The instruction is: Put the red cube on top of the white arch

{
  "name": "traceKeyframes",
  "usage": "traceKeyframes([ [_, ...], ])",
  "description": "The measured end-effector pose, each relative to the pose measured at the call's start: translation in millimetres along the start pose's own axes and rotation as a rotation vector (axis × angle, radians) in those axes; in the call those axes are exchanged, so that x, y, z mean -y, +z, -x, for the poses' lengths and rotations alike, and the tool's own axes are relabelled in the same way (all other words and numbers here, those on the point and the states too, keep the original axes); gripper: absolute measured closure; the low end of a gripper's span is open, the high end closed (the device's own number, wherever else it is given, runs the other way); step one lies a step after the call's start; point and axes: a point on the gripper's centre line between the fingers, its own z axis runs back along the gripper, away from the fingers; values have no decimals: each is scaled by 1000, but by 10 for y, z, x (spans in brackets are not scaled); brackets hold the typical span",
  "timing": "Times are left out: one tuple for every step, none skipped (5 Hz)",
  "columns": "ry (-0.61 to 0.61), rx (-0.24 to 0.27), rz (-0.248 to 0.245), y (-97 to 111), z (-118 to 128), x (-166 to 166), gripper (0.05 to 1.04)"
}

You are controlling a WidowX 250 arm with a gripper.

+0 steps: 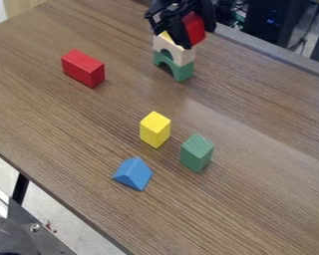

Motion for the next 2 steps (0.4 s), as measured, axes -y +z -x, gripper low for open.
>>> traceKeyframes([
  [1,3,3,-6,-28,34,489],
  [-3,4,3,-43,-44,76,489],
])
